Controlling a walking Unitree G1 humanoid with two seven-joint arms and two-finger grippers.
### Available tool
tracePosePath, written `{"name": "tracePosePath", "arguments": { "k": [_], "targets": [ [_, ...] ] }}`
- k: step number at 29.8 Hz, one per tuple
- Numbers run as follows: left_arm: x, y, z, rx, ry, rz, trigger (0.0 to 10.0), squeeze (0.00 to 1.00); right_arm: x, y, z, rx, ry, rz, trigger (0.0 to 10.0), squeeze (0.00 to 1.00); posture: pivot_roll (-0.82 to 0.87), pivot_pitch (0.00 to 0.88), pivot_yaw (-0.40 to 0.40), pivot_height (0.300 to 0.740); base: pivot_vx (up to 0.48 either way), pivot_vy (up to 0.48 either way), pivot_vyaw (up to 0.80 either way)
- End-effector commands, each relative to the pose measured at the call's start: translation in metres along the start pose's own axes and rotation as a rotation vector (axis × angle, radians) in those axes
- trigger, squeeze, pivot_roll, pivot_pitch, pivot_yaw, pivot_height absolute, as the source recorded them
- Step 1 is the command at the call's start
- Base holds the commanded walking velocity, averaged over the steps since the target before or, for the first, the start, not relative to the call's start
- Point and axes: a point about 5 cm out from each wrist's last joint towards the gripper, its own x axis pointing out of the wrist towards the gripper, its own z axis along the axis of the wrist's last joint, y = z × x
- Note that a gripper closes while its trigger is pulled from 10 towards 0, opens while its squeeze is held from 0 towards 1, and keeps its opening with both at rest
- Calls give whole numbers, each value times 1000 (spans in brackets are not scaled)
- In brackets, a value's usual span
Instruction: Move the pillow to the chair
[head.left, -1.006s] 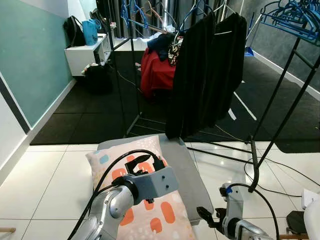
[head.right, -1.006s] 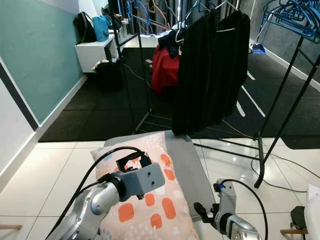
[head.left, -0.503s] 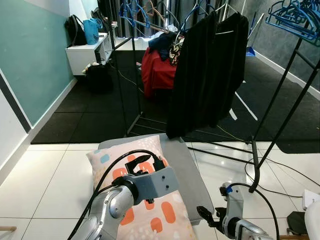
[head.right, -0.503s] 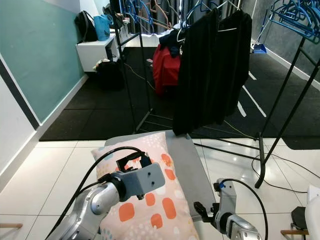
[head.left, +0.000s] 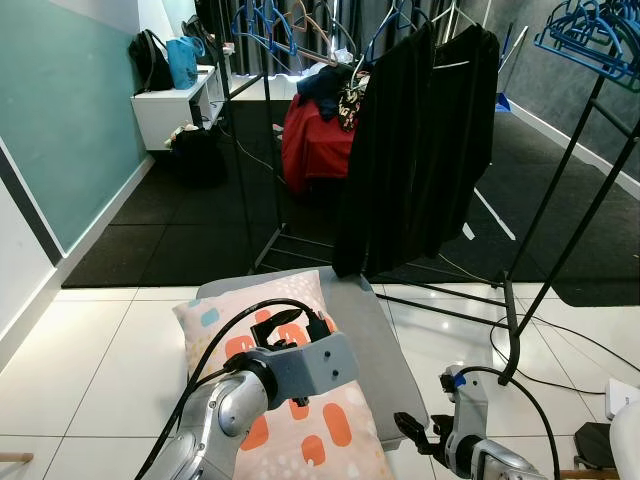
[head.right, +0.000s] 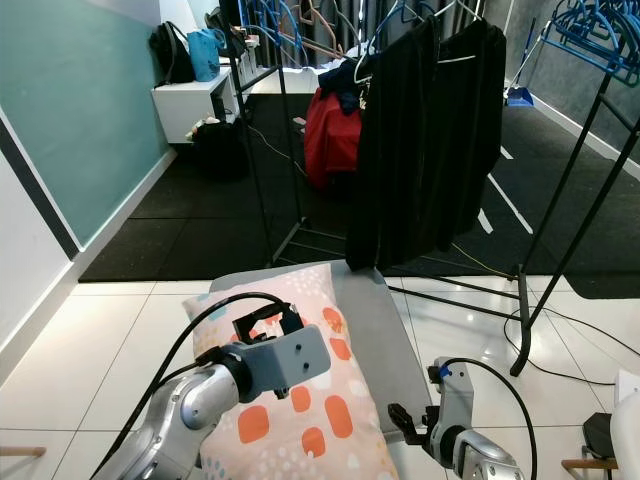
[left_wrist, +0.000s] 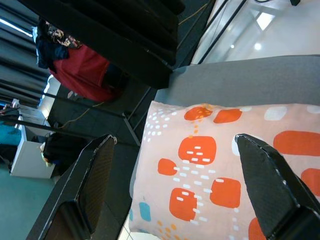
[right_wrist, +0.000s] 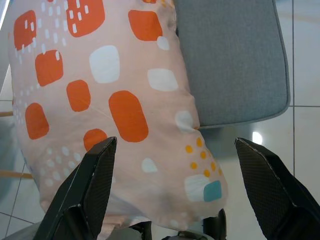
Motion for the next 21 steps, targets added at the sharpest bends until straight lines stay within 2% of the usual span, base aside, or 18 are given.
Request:
{"name": "tracePosePath", "arguments": {
  "k": [1,11,12,13,14,15,21],
  "targets": [
    [-1,-3,-1,-5,12,-19,10000,0,-2,-3,-1,23,-6,-6,10000,0,-99,36,-4,740,0,0,0],
    [0,-6,2,-13,10,-28,10000,0,-4,-5,-1,22,-4,-7,10000,0,-106,42,-6,740,0,0,0],
    [1,-6,2,0,12,-30,10000,0,-3,-5,0,23,-7,-9,10000,0,-93,46,-7,740,0,0,0],
    [1,-6,4,72,5,-15,10000,0,-3,-5,0,23,-8,-10,10000,0,-91,45,-4,740,0,0,0],
    [1,-6,4,72,5,-15,10000,0,-3,-5,0,23,-8,-10,10000,0,-91,45,-4,740,0,0,0],
    [1,-6,8,135,-15,2,10000,0,-3,-5,1,26,-11,-13,10000,0,-91,48,1,740,0,0,0],
    [8,-9,4,58,19,-72,10000,0,-2,-6,4,27,-16,-24,10000,0,-91,39,-7,740,0,0,0]
  ]
}}
